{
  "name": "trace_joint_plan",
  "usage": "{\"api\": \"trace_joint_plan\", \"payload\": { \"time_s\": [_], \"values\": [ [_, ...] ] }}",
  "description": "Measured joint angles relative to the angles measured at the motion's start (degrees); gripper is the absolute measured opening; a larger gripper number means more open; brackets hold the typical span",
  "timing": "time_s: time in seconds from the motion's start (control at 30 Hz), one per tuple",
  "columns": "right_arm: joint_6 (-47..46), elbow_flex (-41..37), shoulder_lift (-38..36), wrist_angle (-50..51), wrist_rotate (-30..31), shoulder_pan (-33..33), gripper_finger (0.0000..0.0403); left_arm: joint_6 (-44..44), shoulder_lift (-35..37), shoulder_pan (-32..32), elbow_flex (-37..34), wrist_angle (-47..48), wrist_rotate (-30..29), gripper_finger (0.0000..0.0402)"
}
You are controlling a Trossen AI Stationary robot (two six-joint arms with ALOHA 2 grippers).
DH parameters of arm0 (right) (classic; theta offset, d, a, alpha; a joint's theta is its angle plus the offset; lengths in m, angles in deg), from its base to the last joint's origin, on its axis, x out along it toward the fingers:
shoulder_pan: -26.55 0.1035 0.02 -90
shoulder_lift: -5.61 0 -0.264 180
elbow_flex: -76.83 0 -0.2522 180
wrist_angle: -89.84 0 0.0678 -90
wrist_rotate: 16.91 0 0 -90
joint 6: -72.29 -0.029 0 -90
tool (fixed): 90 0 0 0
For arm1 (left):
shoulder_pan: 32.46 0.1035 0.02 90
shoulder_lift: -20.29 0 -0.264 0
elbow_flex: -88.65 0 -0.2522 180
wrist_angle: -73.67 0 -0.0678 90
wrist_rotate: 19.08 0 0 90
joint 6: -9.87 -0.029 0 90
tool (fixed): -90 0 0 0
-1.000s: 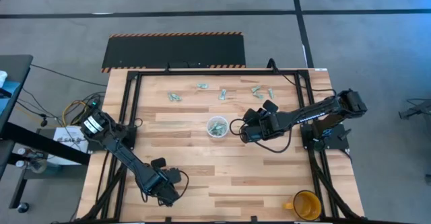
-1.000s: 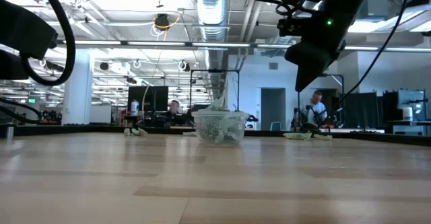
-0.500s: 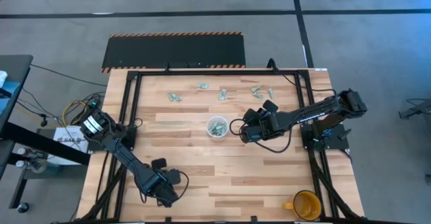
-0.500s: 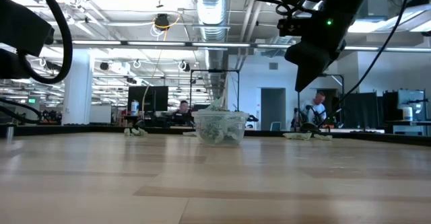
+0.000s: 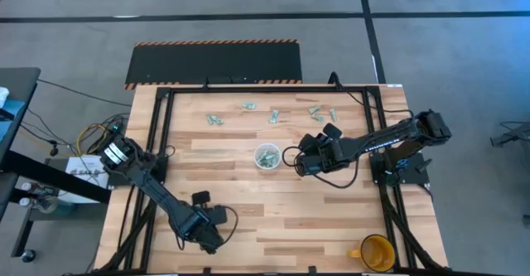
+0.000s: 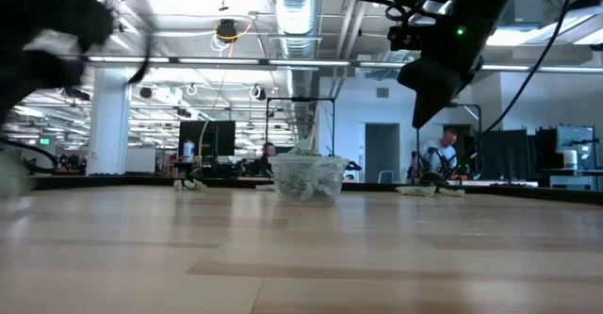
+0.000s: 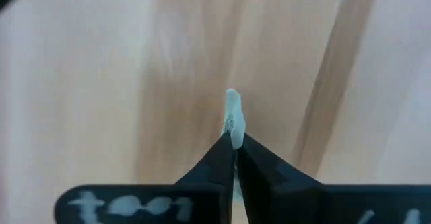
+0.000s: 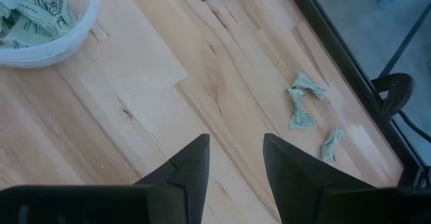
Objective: Pick and place Stevia / Truvia into bins
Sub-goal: Put the green stevia packet into the transparent container
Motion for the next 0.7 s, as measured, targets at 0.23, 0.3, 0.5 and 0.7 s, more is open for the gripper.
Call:
{"api": "trace_joint_plan", "payload": {
  "time_s": [0.23, 0.3, 0.5, 0.7],
  "values": [
    [0.0, 0.0, 0.0, 0.06, 0.0, 0.0, 0.0134, -13.6, 5.82, 8.95, 5.95, 1.65, -19.1, 0.0001],
    [0.0, 0.0, 0.0, 0.43, 0.0, 0.0, 0.0134, -20.87, 7.71, 13.73, 6.86, -0.74, -22.12, 0.0],
    [0.0, 0.0, 0.0, 1.42, 0.0, -0.01, 0.0134, -42.3, 9.19, 30.68, 6.54, -15.3, -11.06, 0.0],
    [-0.09, 0.0, 0.0, 2.51, 0.0, 0.0, 0.0134, -51.27, 7.99, 43.23, 6.45, -26.6, 9.12, 0.0]
  ]
}}
